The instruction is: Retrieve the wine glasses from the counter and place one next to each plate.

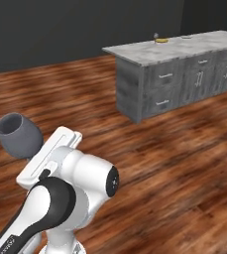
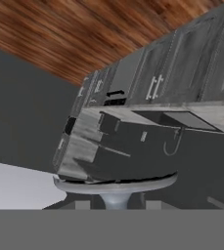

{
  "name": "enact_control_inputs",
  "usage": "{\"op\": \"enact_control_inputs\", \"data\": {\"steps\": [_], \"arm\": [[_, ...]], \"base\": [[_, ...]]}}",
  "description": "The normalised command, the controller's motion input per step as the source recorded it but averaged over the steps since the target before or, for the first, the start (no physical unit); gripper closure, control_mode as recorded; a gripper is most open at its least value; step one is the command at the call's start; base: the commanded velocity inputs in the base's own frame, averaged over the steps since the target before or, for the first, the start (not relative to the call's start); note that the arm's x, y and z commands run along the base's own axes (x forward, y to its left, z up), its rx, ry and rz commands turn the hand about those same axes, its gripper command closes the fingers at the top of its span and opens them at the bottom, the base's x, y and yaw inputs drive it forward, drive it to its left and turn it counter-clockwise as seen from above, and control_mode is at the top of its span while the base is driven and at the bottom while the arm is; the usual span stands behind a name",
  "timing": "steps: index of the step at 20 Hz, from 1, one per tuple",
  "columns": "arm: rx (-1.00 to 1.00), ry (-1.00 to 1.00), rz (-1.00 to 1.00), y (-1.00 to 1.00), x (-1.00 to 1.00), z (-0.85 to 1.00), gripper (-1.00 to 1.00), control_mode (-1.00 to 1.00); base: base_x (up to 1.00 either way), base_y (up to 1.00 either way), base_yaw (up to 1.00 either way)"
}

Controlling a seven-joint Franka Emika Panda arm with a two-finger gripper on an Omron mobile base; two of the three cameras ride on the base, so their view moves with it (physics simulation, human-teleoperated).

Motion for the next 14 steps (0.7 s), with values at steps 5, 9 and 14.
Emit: {"op": "enact_control_inputs", "data": {"steps": [5, 9, 14], "arm": [[0.00, 0.00, 0.00, 0.00, 0.00, 0.00, 1.00, 1.00], [0.00, 0.00, 0.00, 0.00, 0.00, 0.00, 1.00, 1.00], [0.00, 0.00, 0.00, 0.00, 0.00, 0.00, 1.00, 1.00]], "base": [[1.00, -0.02, 0.00], [1.00, 0.00, 0.00], [0.67, -0.80, 0.00]]}}
